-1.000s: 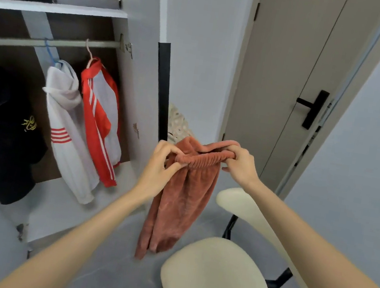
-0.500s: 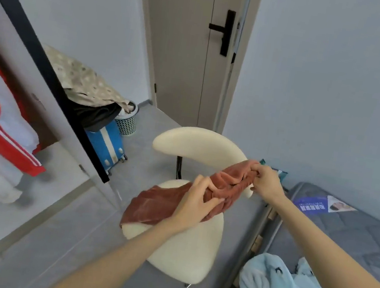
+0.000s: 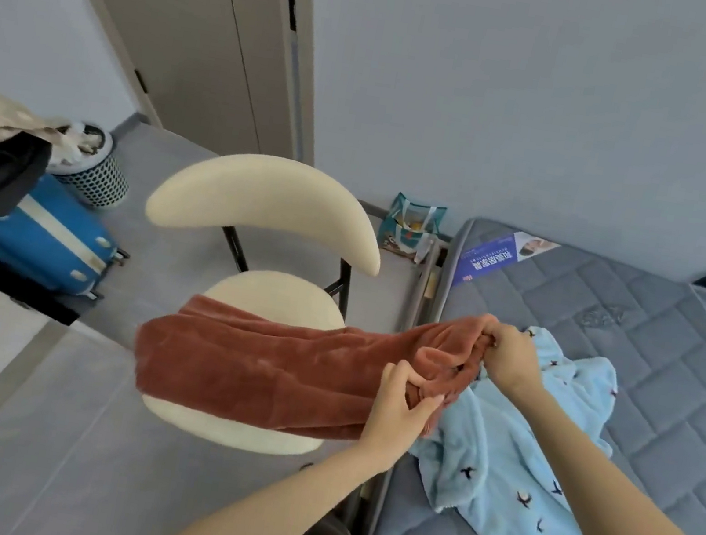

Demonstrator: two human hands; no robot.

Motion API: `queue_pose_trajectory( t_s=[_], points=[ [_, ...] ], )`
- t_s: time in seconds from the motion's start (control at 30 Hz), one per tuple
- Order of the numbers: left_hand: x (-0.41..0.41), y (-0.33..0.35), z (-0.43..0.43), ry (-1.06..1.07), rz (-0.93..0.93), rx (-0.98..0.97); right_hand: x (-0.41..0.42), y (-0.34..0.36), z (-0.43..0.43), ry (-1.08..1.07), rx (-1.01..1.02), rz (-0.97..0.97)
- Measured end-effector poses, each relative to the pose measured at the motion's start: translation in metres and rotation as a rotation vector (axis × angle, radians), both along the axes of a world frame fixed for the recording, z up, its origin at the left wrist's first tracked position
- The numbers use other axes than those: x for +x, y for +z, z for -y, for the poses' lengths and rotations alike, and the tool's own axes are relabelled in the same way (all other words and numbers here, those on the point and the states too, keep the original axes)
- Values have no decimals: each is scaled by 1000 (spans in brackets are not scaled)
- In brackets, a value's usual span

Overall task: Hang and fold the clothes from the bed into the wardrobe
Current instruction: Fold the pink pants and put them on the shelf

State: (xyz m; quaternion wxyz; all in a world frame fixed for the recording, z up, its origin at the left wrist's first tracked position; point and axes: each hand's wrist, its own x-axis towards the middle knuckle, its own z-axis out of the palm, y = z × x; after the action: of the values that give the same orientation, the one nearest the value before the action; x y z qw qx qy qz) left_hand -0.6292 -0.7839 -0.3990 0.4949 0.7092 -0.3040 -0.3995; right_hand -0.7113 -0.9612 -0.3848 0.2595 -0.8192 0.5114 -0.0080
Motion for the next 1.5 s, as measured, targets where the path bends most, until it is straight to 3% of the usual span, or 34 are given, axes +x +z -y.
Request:
queue_pose_trajectory(
  t_s=[0.17,0.47,0.57,0.7,0.8,0.87,0.97,1.03,1.1,1.17,1.2,1.3,1.5],
  points=[
    [5,-41,-6,167,-126,113,17,-33,-2,171,21,-159],
    [52,-139,-26,483,-512,362,105,-115,-33,328,7,-422],
    [73,-174,-32,547,-639,350,132,-153,-41,357,72,-377],
    [100,-225,-55,517,-653,381,151,-218,-56,447,307,-136],
    [113,-247,-74,447,-540,438,146,-254,-69,409,452,50],
    [116,-256,-81,394,-346,525,131,-272,-78,258,420,140],
    [114,-253,-82,237,182,532,101,-293,-95,-84,343,191],
    [112,-249,-70,-46,639,406,85,-306,-104,-304,426,185],
    [112,-251,-54,-422,893,249,75,-319,-112,-449,557,184],
    [114,-259,-44,-658,960,263,71,-329,-118,-571,650,217],
    [117,-266,-43,-676,949,323,69,-333,-120,-613,674,232],
    [134,-284,-52,-613,912,441,66,-344,-125,-682,723,279],
    [149,-310,-68,-639,936,420,57,-360,-127,-726,831,277]
  ],
)
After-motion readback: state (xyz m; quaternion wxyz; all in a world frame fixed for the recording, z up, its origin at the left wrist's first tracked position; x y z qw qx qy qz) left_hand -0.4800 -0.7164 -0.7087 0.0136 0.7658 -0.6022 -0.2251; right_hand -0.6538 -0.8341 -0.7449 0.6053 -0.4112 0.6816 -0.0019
